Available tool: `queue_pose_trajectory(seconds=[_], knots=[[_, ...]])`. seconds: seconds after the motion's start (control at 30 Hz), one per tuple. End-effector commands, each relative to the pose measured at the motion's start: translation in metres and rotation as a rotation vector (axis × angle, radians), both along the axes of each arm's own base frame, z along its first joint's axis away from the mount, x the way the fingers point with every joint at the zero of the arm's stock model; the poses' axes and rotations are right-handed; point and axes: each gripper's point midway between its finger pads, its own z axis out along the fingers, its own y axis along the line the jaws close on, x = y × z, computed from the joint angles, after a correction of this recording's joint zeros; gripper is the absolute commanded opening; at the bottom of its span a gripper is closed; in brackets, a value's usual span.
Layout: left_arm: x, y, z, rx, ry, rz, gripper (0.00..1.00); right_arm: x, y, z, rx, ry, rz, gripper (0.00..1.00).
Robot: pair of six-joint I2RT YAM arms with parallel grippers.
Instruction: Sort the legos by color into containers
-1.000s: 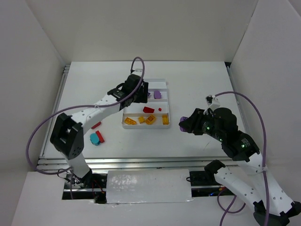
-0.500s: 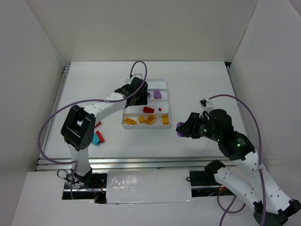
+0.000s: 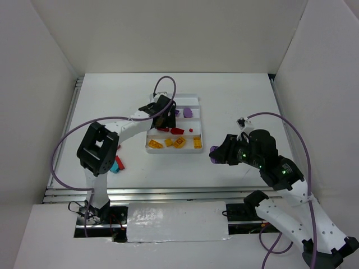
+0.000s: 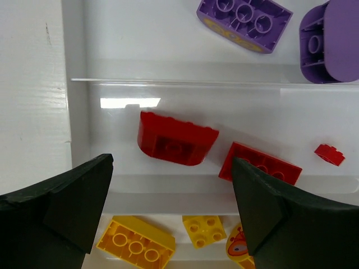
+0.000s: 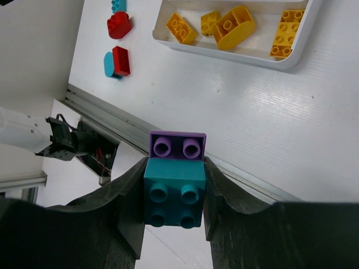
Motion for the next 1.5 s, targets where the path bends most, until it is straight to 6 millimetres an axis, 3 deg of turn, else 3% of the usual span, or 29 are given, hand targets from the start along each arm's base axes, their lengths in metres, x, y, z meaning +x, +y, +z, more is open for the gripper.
queue_pose_trajectory(seconds=[0.0,0.03,0.07,0.13,0.17,0.2,0.23,0.27,0.3,0.33,0.37,0.4,0.47,0.5,0.6,0.77,0.83,1.0,1.1,1.13,1.47], knots=[[0.002,0.0,0.055,-0.082,-0.12,0.011,0.99,0.009,0.005,0.015,0.023,-0.059,0.013,0.0],[-0.001,-0.002,0.064,-0.101,-0.13,-0.002,0.99,0.01,0.006,0.015,0.025,-0.057,0.012,0.0],[-0.004,-0.003,0.088,-0.127,-0.174,-0.029,0.99,0.012,0.006,0.014,0.023,-0.052,0.006,0.0],[-0.018,-0.006,0.1,-0.146,-0.206,-0.085,0.99,0.016,0.006,0.016,0.029,-0.062,-0.006,0.0],[-0.024,-0.019,0.114,-0.181,-0.256,-0.157,0.99,0.018,0.006,0.017,0.03,-0.066,-0.014,0.0],[-0.036,-0.021,0.147,-0.238,-0.339,-0.203,0.99,0.021,0.006,0.017,0.033,-0.066,-0.027,0.0],[-0.052,-0.02,0.134,-0.25,-0.333,-0.253,0.99,0.024,0.007,0.02,0.044,-0.075,-0.034,0.0],[-0.056,-0.031,0.155,-0.301,-0.437,-0.33,0.99,0.025,0.008,0.022,0.055,-0.078,-0.035,0.0],[-0.08,-0.04,0.19,-0.398,-0.528,-0.457,1.0,0.024,0.012,0.023,0.078,-0.068,-0.02,0.0],[-0.102,-0.043,0.168,-0.391,-0.531,-0.558,1.0,0.025,0.016,0.03,0.106,-0.088,-0.006,0.0],[-0.134,-0.059,0.207,-0.502,-0.664,-0.743,0.99,0.023,0.02,0.035,0.136,-0.094,0.011,0.0],[-0.157,-0.062,0.188,-0.527,-0.652,-0.852,1.0,0.018,0.029,0.042,0.182,-0.113,0.075,0.0],[-0.196,-0.071,0.211,-0.591,-0.763,-1.036,0.99,0.01,0.039,0.05,0.233,-0.12,0.146,0.0],[-0.214,-0.075,0.207,-0.626,-0.745,-1.12,1.0,0.008,0.044,0.059,0.261,-0.15,0.189,0.0],[-0.237,-0.082,0.216,-0.704,-0.707,-1.228,0.99,-0.011,0.056,0.072,0.31,-0.19,0.338,0.01],[-0.259,-0.085,0.244,-0.891,-0.693,-1.245,0.99,-0.049,0.056,0.085,0.328,-0.398,0.567,0.0],[-0.269,-0.085,0.261,-0.978,-0.696,-1.261,1.0,-0.054,0.055,0.081,0.325,-0.462,0.595,0.0],[-0.288,-0.087,0.281,-1.112,-0.666,-1.297,0.99,-0.059,0.055,0.069,0.301,-0.506,0.65,0.0],[-0.292,-0.101,0.278,-1.083,-0.631,-1.307,0.97,-0.061,0.058,0.069,0.322,-0.519,0.682,0.0],[-0.286,-0.106,0.267,-1.057,-0.574,-1.259,0.96,-0.062,0.059,0.069,0.324,-0.527,0.689,0.0],[-0.293,-0.121,0.274,-1.04,-0.552,-1.266,0.85,-0.076,0.063,0.082,0.342,-0.621,0.79,0.0]])
